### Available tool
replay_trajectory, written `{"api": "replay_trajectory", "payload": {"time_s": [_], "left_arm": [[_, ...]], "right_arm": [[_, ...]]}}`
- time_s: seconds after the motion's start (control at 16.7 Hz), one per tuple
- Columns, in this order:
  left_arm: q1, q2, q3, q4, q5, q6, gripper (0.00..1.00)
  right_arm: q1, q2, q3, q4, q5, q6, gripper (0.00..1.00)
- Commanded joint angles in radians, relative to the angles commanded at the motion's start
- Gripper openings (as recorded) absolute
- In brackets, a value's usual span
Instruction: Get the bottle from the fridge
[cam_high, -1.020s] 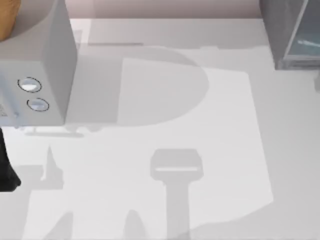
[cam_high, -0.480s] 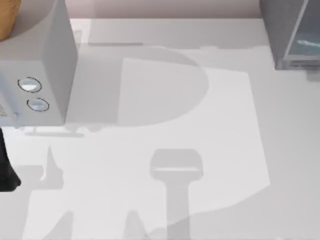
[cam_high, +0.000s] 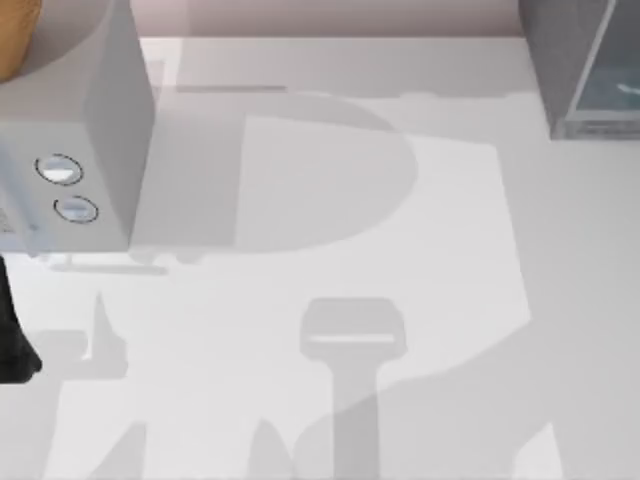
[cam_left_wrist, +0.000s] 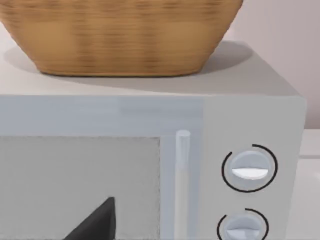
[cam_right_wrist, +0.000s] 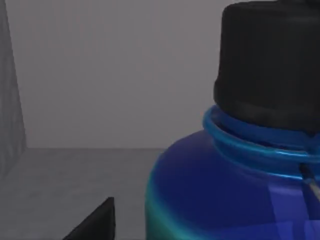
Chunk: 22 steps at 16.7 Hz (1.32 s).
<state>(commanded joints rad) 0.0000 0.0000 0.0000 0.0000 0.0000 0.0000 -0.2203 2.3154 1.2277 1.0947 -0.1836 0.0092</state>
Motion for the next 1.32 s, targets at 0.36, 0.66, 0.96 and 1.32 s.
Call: {"api": "replay_trajectory", "payload": {"time_s": [0.36,0.66,0.96,1.32], "left_arm": [[0.000,0.000,0.000,0.000,0.000,0.000,1.00],[0.000,0.000,0.000,0.000,0.000,0.000,1.00],[0.000,0.000,0.000,0.000,0.000,0.000,1.00],[0.000,0.000,0.000,0.000,0.000,0.000,1.00]], "right_arm": [[0.003,0.011,0.020,-0.014,0.003,0.000,0.92],[0.003,0.011,0.020,-0.014,0.003,0.000,0.55],[0.003,0.011,0.020,-0.014,0.003,0.000,0.17],[0.003,0.011,0.020,-0.014,0.003,0.000,0.00]]}}
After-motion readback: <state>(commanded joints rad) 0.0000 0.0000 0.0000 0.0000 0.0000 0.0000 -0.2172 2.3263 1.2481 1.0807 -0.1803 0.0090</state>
